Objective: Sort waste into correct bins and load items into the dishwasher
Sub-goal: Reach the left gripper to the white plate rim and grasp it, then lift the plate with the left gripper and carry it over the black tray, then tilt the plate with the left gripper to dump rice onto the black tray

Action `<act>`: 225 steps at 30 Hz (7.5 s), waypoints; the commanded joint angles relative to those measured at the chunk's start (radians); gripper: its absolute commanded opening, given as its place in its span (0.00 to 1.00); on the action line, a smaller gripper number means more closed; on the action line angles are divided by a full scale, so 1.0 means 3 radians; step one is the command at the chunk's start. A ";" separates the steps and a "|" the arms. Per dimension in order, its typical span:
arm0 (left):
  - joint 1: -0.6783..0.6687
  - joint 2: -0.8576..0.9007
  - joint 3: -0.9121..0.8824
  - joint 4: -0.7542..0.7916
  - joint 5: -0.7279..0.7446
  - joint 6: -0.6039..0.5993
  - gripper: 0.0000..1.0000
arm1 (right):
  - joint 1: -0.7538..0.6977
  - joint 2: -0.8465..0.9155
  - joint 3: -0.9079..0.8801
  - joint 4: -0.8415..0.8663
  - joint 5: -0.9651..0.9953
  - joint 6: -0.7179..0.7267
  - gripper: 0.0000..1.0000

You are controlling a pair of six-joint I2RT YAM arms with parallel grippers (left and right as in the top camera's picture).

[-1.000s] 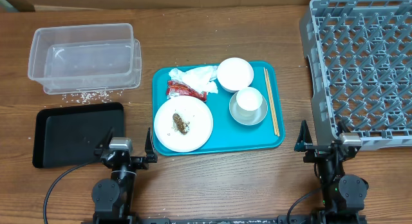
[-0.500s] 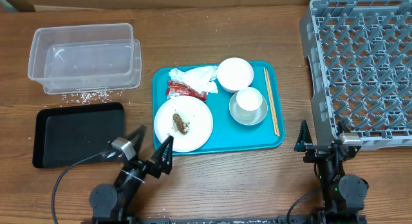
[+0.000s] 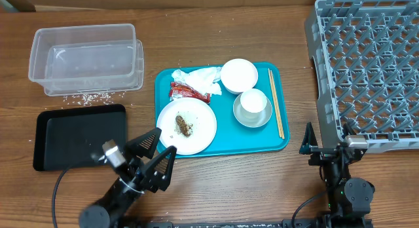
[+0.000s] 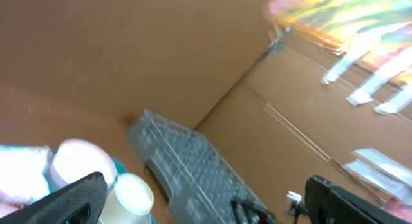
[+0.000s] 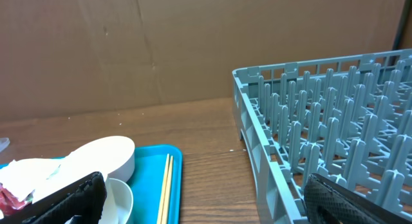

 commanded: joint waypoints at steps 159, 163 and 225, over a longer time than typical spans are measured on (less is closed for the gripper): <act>0.0177 0.6073 0.5296 -0.5287 -0.2060 0.1756 0.04 | -0.0009 -0.0033 -0.0034 0.0023 0.0006 -0.0018 1.00; 0.0477 0.6073 0.5296 -0.5305 -0.1535 0.2063 0.04 | -0.0009 -0.0033 -0.0034 0.0023 0.0006 -0.0019 1.00; 0.2989 0.6072 0.4590 -0.6415 0.2023 0.4562 0.04 | -0.0009 -0.0033 -0.0034 0.0023 0.0006 -0.0018 1.00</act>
